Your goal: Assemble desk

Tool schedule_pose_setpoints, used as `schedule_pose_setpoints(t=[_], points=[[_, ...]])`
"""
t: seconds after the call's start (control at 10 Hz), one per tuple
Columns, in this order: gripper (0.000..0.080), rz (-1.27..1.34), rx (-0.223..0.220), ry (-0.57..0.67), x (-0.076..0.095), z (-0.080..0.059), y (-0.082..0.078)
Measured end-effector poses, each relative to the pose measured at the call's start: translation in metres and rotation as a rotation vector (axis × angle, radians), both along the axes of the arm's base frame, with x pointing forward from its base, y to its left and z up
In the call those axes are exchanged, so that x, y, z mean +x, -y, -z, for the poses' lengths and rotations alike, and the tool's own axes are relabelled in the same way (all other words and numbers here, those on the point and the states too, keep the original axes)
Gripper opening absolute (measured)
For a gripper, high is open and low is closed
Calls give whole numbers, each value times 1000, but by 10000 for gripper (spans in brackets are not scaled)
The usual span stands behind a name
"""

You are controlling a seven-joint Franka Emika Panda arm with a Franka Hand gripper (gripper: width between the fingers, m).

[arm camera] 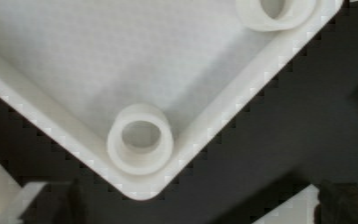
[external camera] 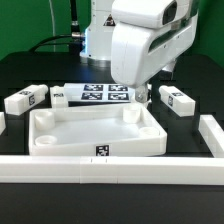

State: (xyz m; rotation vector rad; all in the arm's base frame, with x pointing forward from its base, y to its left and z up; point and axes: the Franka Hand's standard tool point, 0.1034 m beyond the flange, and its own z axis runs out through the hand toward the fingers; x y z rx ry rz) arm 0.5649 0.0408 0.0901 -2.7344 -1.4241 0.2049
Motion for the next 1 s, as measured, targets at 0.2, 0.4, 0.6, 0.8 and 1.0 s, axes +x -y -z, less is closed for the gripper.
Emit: schedule_pose_setpoints(t=[0.2, 0.4, 0.6, 0.8, 1.0], points=[[649, -12, 1, -13, 0, 1, 0], [649, -12, 1, -13, 0, 1, 0], [649, -191, 27, 47, -11, 1, 19], [649, -354, 52, 91, -29, 11, 51], [649, -342, 56, 96, -33, 15, 58]])
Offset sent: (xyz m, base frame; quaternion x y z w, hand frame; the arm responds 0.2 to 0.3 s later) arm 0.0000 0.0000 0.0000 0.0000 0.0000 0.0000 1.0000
